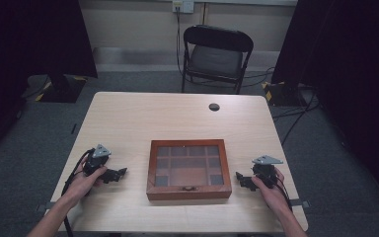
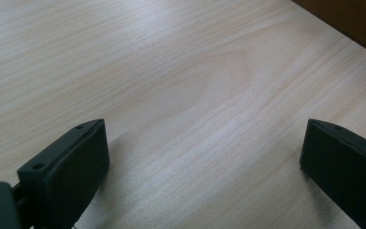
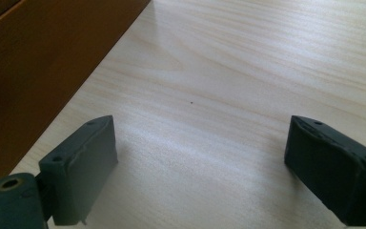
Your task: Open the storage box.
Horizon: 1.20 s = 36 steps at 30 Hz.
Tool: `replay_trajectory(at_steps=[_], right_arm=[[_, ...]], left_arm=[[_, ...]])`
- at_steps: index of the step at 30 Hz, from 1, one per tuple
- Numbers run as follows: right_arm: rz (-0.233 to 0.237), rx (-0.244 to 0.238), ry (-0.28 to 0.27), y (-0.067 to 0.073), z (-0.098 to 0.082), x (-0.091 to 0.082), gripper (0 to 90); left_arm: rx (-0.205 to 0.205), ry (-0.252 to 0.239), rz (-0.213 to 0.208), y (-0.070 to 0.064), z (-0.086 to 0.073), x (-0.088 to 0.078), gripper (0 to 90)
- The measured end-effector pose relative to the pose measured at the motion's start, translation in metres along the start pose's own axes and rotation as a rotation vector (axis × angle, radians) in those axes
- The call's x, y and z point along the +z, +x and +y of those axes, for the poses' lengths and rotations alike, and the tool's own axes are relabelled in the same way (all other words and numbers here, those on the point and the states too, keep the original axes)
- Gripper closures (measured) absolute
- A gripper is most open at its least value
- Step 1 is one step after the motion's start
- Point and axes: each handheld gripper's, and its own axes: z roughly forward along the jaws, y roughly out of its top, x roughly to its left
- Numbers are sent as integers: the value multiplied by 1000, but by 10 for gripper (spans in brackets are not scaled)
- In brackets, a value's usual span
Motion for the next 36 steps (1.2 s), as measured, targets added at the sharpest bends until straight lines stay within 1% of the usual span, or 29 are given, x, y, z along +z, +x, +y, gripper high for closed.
replay_trajectory(at_steps=[3, 6, 8, 9, 10, 12, 16, 17, 18, 19, 20, 21, 25, 26, 27, 28, 30, 32, 36], right_arm=[[-2, -2, 10, 0, 1, 0, 100], [11, -4, 34, 0, 4, -1, 117], [24, -6, 49, 0, 5, -3, 136], [42, 1, 59, 1, 6, -4, 147], [51, 14, 57, 0, 8, -6, 152], [55, 14, 56, 1, 9, -8, 156], [62, -2, 19, 3, 18, -19, 179], [75, 5, 8, 3, 21, -22, 179], [101, 24, -8, 3, 24, -27, 179], [120, 33, -26, 5, 26, -31, 180], [127, 34, -36, 8, 28, -35, 180], [154, 22, -48, 11, 31, -39, 180], [170, -5, -70, 16, 37, -45, 204], [170, -8, -78, 17, 38, -46, 223], [179, -10, -88, 17, 41, -48, 276], [194, -9, -90, 18, 43, -50, 297], [220, -18, -91, 20, 46, -52, 299], [244, -31, -83, 24, 49, -53, 313], [290, -51, -83, 33, 55, -54, 346]], left_arm=[[0, 0, 0, 0, 0, 0, 20], [1, 0, -1, 0, 0, 0, 20], [1, 0, 0, 0, 0, 0, 20], [0, 0, 0, 0, 0, 0, 20], [0, 0, 0, 0, 0, 0, 20], [1, 0, -1, 0, 0, 0, 20], [0, 0, -1, 0, 0, 0, 20], [1, 0, -1, 0, 0, 0, 20], [2, 0, -1, 0, 0, 0, 20], [1, -1, 0, 0, 0, 0, 20], [2, 0, -2, 0, 0, 0, 20], [1, 1, -2, 0, 0, 0, 20], [2, 1, -2, 0, 0, 0, 20], [2, 0, -2, 0, 0, 0, 20], [2, 1, -2, 0, 0, 0, 20], [2, 1, -2, 0, 0, 0, 20], [1, 0, -2, 0, 0, 0, 20], [2, 0, -2, 0, 0, 0, 20], [1, 0, -1, 0, 0, 0, 20]])
